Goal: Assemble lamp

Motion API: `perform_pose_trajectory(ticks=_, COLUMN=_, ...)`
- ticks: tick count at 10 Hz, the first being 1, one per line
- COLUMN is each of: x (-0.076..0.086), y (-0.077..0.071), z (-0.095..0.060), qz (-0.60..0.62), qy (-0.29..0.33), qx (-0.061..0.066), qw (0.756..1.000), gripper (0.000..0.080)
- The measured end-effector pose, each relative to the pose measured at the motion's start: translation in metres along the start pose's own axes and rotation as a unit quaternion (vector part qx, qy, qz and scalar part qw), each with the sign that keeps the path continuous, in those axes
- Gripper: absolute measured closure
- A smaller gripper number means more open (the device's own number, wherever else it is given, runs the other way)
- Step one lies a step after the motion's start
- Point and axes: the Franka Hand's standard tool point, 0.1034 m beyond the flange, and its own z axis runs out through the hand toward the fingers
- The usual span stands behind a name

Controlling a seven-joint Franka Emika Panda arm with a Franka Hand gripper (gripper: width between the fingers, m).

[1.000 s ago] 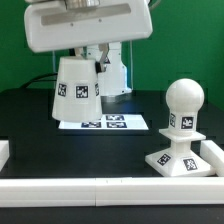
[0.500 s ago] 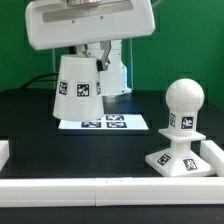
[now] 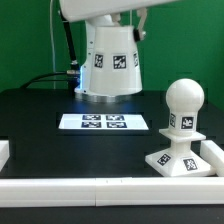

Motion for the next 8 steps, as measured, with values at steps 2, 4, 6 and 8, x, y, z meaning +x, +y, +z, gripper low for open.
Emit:
perform_pose_trajectory(ticks=2, x=0.006, y=-0.036, z=-0.015, qz=0.018, qy=-0.003, qx=0.004, qw=1.0, gripper=0.0755)
perform_pose_trajectory(ticks=4, x=0.01, y=-0.058, z=-0.01, qz=0.048, qy=-0.003, qx=0.003, qw=0.999, gripper=0.0755)
perform_pose_trajectory(ticks=6, x=0.014, y=-0.069, z=-0.001, qz=0.066, qy=-0.008, qx=-0.001, qw=0.998, gripper=0.0755)
perform_pose_trajectory(ticks=8, x=0.016, y=-0.069, z=0.003, qz=0.068, qy=-0.012, qx=-0.004, qw=0.998, gripper=0.0755)
